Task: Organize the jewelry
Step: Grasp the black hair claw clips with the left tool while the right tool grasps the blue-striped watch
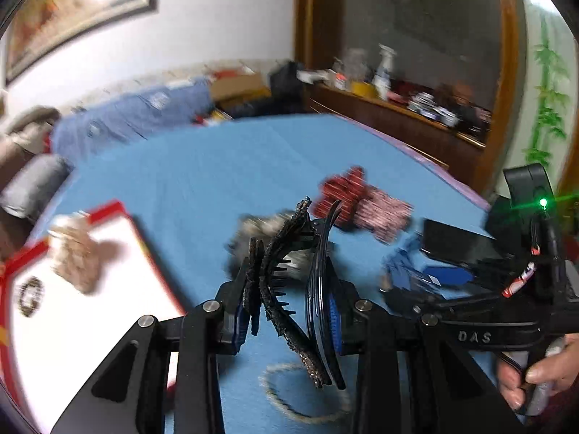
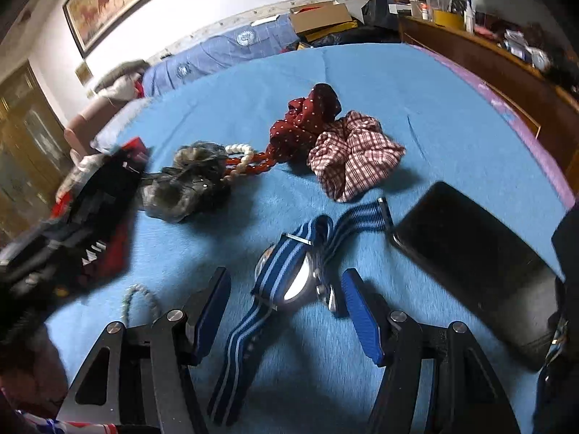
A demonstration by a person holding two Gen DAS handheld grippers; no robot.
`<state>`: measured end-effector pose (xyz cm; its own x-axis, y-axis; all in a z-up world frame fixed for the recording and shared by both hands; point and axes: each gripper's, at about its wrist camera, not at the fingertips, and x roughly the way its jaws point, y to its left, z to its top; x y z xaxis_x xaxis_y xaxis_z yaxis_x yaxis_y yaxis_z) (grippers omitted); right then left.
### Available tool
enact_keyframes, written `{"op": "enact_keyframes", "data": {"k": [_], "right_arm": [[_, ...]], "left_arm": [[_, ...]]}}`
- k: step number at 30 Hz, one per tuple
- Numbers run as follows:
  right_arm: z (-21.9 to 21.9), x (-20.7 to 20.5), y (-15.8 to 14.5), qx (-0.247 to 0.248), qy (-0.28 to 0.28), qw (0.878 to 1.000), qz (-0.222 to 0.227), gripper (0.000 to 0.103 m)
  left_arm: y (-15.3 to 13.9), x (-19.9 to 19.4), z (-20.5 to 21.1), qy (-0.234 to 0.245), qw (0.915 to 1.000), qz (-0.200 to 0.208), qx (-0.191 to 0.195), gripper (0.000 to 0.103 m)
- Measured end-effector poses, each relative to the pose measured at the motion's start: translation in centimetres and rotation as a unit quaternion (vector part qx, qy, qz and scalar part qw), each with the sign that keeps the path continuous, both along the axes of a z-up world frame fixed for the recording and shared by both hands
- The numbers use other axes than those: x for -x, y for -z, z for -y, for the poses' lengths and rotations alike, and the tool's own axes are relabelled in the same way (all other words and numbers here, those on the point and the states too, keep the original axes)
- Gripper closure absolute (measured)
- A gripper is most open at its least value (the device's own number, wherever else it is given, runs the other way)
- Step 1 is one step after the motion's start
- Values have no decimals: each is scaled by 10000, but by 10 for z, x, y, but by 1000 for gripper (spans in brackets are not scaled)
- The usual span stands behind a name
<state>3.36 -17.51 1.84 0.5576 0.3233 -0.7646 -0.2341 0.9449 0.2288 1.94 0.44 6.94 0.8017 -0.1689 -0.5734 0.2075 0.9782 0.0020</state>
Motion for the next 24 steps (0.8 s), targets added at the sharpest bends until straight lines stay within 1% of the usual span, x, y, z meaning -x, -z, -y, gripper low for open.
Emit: {"op": "enact_keyframes", "data": {"k": [3,6,7,8,9,10,12,16,20,24], "right_arm": [[-12,-8,6,316,-21,9994,-102,35],[-25,-8,7,799,-52,9968,49,36],[-29,-7,8,947,-60,9954,104,40],[-32,-6,8,1092,-45,9938,188,52],[-34,-4,7,1190,-57,9925,284,56],[-35,-2,7,1222,-86,9920,299,56],[-33,-2,6,1173,-37,9926,298,57],[-23,-2,-4,654,-23,9972,356,57],[-24,2,-31,116,-61,9962,860,57],[-32,4,-48,-106,-27,9909,1342,56]], "left_arm": [[-2,0,-7,-214,9997,136,-69,70],[-1,-2,-12,-344,9993,135,-108,70],[1,-2,-13,-394,9991,122,-117,70],[1,-2,-13,-433,9989,119,-138,70],[2,-2,-14,-465,9987,125,-154,70],[2,-2,-16,-506,9985,128,-150,70],[2,-2,-20,-596,9980,137,-136,70],[2,-4,-24,-748,9971,127,-100,70],[3,-5,-26,-832,9964,118,-125,70],[3,-6,-27,-897,9957,121,-179,70]]}}
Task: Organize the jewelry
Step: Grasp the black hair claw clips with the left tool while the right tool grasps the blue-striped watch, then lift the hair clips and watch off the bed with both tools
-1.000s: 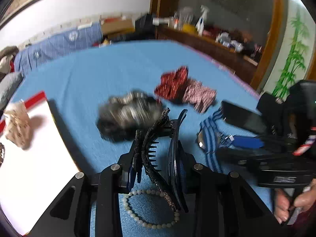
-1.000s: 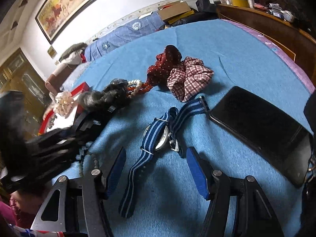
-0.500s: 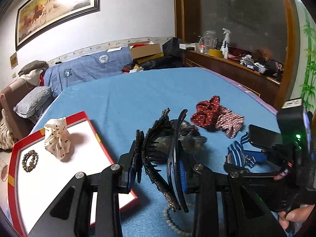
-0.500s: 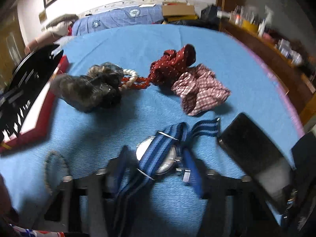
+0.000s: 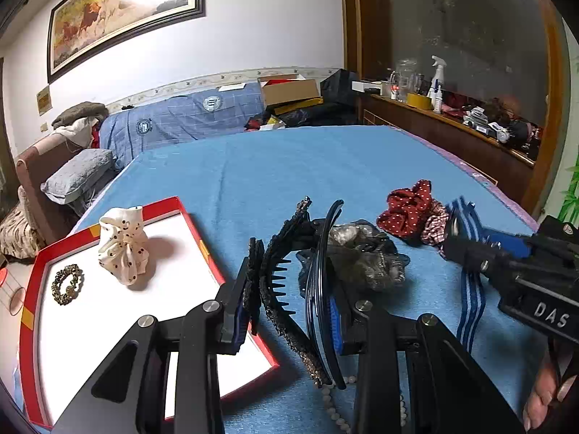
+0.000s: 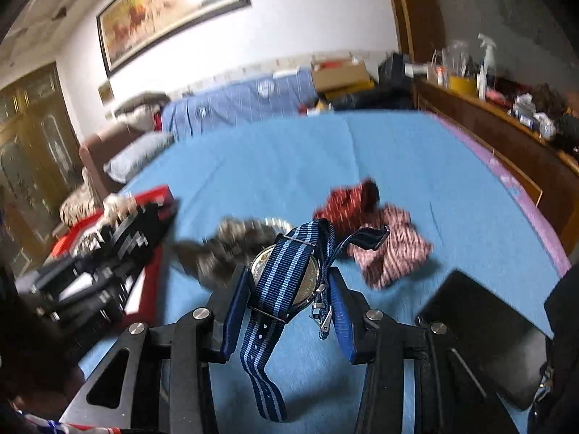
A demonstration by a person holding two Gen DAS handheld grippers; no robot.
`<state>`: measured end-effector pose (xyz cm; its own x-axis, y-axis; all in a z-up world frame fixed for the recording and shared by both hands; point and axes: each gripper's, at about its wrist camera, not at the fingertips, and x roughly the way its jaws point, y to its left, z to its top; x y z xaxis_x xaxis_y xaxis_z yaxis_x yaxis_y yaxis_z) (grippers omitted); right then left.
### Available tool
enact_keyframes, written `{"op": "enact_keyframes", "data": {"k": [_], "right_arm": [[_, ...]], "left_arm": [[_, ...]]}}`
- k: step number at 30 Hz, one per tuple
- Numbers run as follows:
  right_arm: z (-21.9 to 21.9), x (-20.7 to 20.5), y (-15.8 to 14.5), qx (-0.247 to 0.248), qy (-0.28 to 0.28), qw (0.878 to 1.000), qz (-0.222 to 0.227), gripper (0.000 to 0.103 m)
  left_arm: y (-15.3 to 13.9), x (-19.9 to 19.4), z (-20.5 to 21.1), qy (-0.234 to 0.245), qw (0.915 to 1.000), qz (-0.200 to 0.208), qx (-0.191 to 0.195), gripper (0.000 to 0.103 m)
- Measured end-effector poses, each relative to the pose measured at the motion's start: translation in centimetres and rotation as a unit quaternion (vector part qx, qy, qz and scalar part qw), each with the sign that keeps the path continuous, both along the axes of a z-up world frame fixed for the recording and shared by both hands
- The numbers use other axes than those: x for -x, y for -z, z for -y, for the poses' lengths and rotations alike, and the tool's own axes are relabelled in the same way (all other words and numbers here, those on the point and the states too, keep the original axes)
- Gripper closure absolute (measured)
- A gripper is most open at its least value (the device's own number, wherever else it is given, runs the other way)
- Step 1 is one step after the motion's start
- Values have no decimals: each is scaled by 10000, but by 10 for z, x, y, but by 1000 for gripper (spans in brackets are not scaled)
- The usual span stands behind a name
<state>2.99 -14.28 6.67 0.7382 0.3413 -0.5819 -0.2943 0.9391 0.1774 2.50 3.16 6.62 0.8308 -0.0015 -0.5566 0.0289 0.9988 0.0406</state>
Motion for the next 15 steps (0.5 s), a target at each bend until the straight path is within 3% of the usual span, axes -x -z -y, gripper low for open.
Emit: {"op": "enact_keyframes", "data": {"k": [6,11,15], "right_arm": [[-7,6,3,-230,-66,9995,191,56],[0,-4,9,-491,-263,9984,-56,56],[-2,1,7,-482,-378,9981,43,56]], "left_arm": [[3,-3,0,-84,9999,-14,-109,70],[4,-4,-1,-174,9996,28,-206,70],[4,-4,-1,-245,9994,53,-253,70]]}}
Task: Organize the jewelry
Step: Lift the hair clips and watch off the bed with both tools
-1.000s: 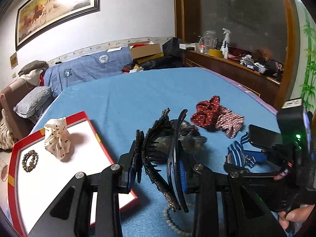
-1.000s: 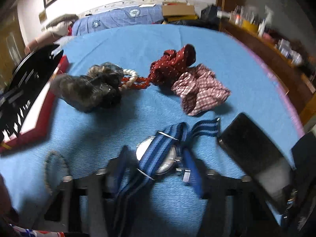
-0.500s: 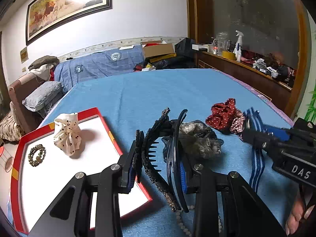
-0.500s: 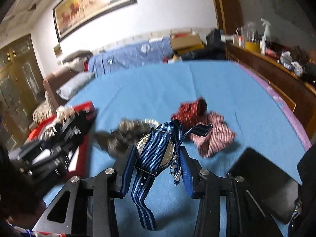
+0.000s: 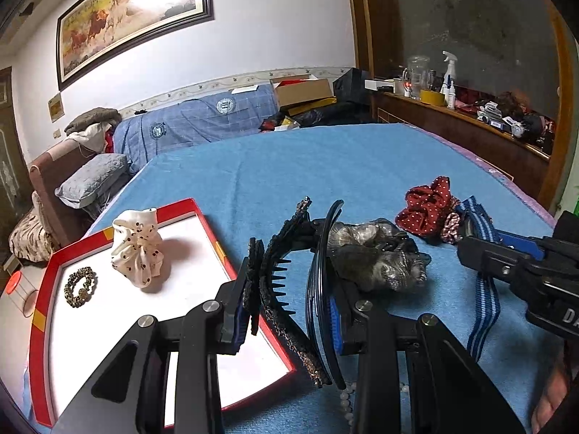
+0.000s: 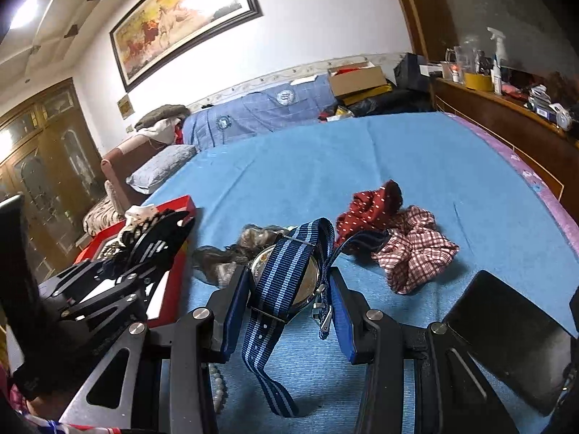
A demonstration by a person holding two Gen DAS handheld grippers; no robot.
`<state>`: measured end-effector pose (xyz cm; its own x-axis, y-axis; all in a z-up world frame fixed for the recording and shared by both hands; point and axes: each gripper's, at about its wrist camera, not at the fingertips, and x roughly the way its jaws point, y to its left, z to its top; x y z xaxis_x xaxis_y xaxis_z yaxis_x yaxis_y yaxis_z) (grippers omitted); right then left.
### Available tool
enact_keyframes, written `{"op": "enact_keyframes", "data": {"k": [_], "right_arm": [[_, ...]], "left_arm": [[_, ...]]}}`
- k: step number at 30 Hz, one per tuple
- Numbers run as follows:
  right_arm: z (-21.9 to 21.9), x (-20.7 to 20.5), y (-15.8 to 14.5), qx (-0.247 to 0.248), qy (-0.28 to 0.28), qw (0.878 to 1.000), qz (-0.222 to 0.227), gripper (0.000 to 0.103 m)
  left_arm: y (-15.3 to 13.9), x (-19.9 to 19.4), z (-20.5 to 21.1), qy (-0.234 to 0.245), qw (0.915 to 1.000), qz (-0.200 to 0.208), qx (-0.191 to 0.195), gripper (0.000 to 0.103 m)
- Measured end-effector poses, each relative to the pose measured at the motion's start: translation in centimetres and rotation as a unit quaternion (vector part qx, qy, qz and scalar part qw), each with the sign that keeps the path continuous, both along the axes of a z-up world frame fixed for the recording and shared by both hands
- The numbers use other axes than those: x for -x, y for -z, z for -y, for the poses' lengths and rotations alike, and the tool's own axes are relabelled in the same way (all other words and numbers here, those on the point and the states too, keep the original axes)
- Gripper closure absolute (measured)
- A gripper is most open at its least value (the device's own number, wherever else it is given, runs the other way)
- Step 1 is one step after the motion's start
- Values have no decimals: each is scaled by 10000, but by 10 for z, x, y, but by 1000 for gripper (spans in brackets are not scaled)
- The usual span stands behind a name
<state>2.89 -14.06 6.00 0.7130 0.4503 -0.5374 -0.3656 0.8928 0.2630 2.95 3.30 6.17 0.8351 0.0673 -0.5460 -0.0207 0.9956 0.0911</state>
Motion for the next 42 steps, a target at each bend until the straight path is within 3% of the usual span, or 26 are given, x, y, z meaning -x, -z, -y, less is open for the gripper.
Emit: {"op": "enact_keyframes", "data": {"k": [42], "right_arm": [[-6,1,4,41,-299,9995,-34,56]], "left_arm": [[-4,-3,-21,-509,9985,148,155,70]]}}
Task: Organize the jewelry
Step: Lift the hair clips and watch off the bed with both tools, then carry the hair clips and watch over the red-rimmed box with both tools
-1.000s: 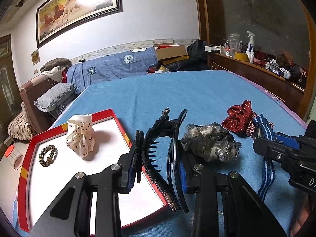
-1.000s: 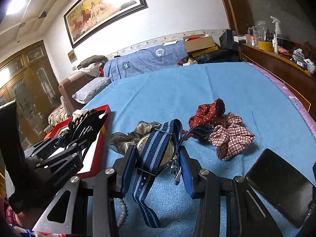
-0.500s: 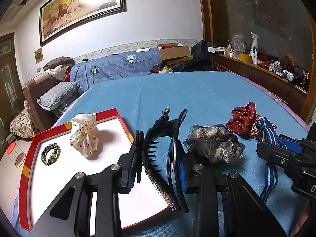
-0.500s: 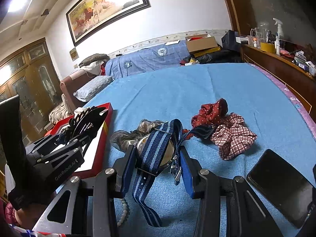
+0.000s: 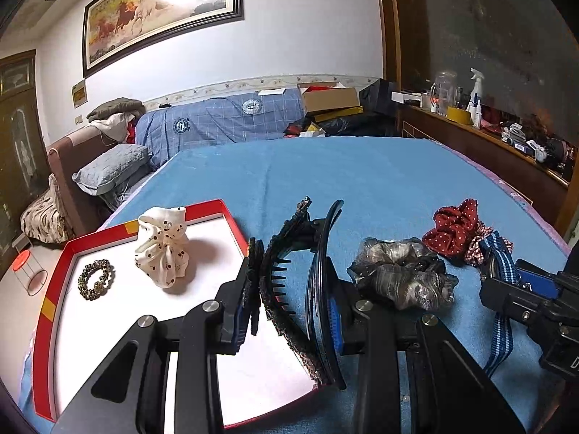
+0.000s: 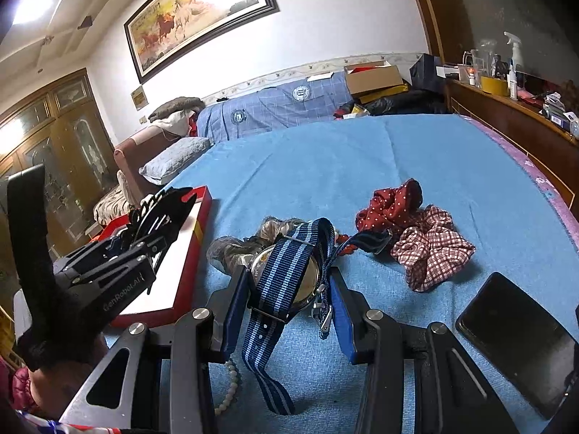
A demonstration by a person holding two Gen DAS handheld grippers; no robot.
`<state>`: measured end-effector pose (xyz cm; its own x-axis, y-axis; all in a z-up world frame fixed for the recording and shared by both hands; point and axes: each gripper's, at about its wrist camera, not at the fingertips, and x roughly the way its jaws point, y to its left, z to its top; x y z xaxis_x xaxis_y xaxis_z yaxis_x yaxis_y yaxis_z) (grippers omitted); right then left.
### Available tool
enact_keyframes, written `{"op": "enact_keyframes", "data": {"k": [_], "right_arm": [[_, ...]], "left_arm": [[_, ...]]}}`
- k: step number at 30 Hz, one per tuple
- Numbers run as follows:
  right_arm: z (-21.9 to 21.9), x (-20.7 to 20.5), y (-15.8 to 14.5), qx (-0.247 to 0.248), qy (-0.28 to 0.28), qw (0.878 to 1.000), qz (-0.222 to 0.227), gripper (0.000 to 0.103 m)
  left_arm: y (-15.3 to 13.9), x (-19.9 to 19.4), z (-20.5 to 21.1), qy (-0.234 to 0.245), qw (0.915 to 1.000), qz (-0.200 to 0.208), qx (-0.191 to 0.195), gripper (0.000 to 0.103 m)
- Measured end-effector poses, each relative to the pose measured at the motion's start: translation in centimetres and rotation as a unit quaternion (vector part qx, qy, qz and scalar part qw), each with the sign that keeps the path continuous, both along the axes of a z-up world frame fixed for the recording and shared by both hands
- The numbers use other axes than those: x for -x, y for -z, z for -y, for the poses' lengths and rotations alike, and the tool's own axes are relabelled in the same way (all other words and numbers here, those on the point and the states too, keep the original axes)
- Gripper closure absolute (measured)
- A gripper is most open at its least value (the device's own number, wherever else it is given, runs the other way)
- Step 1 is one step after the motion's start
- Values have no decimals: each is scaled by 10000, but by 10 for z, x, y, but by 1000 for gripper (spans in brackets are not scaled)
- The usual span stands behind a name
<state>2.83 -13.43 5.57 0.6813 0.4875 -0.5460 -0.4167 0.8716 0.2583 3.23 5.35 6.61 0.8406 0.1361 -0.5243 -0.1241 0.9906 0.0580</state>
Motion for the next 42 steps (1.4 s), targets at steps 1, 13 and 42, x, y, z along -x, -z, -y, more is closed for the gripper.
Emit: {"op": "enact_keyframes", "data": {"k": [1,13,42], "right_arm": [[0,0,0,1,10,10000,-4,56],[1,-2,1,-29,-25,10000,-54,56],[-91,4,-46,-168,-703,9969,305,56]], "left_arm": [[0,0,0,3,10000,-5,11,70],[-2,-2,-1,-45,10000,-13,35,70],[-23,21,-132,-1612,9856,14,518,70]]}}
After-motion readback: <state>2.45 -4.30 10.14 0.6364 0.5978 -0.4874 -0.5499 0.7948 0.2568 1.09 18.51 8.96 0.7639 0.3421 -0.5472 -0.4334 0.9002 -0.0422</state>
